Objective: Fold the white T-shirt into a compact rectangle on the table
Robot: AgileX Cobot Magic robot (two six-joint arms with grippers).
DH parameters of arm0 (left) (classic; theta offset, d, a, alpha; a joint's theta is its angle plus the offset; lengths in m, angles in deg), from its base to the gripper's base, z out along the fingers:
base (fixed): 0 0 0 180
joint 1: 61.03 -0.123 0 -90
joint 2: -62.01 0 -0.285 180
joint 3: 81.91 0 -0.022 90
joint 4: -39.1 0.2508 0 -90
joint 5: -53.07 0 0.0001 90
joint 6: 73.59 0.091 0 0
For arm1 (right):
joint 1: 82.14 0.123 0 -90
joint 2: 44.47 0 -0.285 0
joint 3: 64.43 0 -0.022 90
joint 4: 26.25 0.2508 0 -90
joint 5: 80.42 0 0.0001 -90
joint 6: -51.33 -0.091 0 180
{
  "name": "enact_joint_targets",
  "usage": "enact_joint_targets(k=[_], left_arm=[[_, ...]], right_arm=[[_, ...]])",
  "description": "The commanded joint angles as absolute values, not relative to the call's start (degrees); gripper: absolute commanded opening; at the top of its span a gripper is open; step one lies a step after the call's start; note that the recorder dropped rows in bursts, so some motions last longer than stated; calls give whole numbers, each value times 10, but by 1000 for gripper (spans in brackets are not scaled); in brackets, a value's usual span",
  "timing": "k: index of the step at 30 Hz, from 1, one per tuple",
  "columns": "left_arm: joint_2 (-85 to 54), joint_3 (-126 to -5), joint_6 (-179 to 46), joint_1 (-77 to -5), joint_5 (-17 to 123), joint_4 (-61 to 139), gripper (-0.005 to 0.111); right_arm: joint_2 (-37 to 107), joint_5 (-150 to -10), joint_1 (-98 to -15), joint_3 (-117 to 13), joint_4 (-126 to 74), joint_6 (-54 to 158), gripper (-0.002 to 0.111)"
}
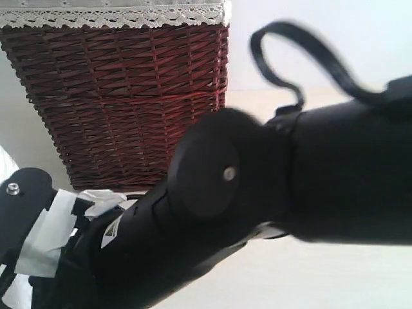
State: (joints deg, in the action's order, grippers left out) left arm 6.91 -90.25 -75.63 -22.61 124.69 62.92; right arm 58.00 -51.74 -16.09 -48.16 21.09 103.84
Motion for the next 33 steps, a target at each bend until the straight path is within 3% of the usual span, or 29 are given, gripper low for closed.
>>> enact_joint_targets(k=[1,3,7,10,14,23,28,33], left_arm=[[70,-891,-752,-227,1230,630,0],[71,-886,-750,-227,1230,630,0],[71,-886,-750,-227,1230,627,0],[72,-884,-750,-227,1230,627,0],[73,-869,-750,-227,1230,649,0],[51,-756,-905,-227,1230,932,0],[13,-689,-939,-244,1202,925,0],[-47,-623,-943,-316,1041,811,0]], right_arm=[[644,-607,-158,-482,220,994,41],[678,-633,-150,-484,281,1020,24],[734,-648,-138,-512,342,1071,19],[745,-671,-138,-521,342,1071,1],[738,-711,-138,-521,340,1071,0],[638,-667,-138,-521,173,949,0],[564,-577,-138,-521,-25,777,0],[504,-477,-138,-521,-195,621,0]])
